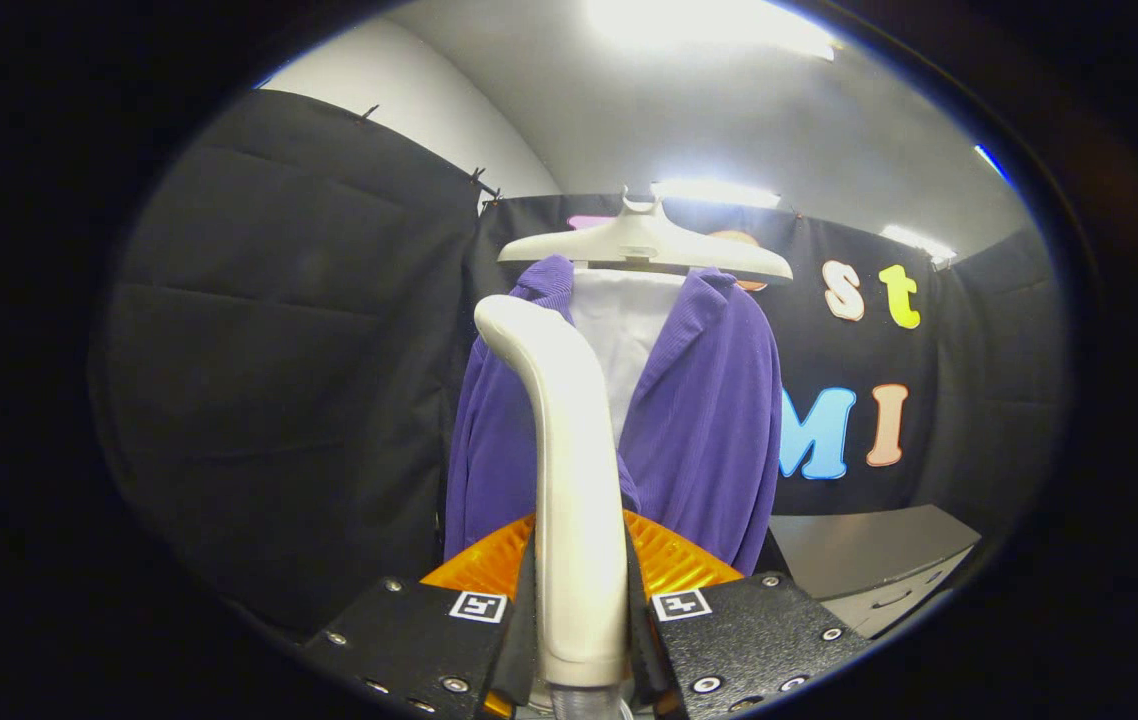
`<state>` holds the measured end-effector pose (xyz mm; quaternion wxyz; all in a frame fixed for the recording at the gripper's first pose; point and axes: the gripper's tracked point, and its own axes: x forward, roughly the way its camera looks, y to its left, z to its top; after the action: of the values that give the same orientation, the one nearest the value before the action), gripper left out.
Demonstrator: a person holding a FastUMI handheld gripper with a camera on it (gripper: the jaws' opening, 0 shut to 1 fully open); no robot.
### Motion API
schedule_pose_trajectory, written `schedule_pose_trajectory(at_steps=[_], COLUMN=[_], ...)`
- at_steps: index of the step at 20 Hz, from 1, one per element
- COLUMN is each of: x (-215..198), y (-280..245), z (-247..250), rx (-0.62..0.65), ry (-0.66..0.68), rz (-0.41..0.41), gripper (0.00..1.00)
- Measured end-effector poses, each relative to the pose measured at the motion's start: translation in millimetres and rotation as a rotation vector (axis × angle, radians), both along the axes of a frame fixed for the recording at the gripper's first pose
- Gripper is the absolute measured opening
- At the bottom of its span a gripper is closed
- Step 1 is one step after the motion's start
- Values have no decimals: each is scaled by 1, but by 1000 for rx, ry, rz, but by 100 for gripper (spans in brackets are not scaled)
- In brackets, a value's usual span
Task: Iron the clothes twice with a garment steamer, once on the left side and once on the right side.
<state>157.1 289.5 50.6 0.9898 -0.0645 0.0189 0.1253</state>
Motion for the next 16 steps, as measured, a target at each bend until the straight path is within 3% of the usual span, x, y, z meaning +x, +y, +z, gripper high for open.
schedule_pose_trajectory(at_steps=[6,12,16], x=[30,52,46], y=[28,35,35], z=[18,-22,-36], rx=[-5,-47,-104], ry=[-57,31,20], rz=[-44,-62,-76], gripper=[38,38,39])
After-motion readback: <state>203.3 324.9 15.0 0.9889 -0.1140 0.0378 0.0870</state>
